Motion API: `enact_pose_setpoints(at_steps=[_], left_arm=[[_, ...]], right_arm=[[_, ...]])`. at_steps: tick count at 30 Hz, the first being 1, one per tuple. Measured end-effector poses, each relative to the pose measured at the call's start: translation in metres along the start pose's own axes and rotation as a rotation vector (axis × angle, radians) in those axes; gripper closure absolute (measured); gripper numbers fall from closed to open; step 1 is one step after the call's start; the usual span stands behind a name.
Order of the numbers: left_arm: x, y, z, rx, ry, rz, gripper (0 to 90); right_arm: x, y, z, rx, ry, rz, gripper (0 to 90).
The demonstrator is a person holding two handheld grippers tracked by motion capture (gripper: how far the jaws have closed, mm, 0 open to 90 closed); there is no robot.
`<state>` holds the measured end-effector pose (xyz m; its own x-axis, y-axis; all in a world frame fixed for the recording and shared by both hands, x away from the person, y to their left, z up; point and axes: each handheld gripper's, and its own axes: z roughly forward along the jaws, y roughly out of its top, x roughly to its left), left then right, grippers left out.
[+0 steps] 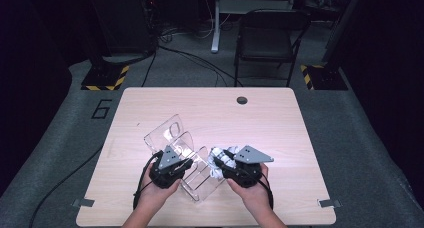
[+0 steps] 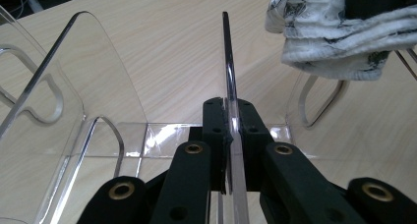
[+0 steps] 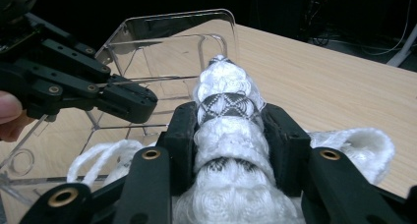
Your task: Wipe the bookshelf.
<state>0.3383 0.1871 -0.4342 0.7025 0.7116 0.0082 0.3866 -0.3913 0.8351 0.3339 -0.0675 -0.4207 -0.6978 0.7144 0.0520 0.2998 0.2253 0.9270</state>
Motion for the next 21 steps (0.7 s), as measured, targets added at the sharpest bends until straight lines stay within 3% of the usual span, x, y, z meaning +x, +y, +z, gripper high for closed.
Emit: enact_pose_setpoints(at_steps=[4, 8, 11, 15, 21], left_arm=[[0.0, 0.0, 0.0, 0.0, -0.002, 0.001, 85.2], [0.0, 0.0, 0.0, 0.002, -0.002, 0.002, 85.2], [0.0, 0.0, 0.0, -0.004, -0.002, -0.006, 85.2], [0.0, 0.0, 0.0, -0.005, -0.002, -0.004, 85.2], [0.0, 0.0, 0.0, -0.001, -0.003, 0.003, 85.1]], right_arm=[[0.012, -0.001, -0.002, -0.003, 0.005, -0.036, 58.2], [0.036, -0.003, -0.001, 0.0, 0.082, -0.082, 58.5], [0.05, -0.004, 0.001, -0.003, 0.113, -0.101, 58.8], [0.046, -0.005, 0.001, -0.003, 0.136, -0.107, 59.0], [0.029, -0.005, 0.002, -0.018, 0.094, -0.1, 59.9]])
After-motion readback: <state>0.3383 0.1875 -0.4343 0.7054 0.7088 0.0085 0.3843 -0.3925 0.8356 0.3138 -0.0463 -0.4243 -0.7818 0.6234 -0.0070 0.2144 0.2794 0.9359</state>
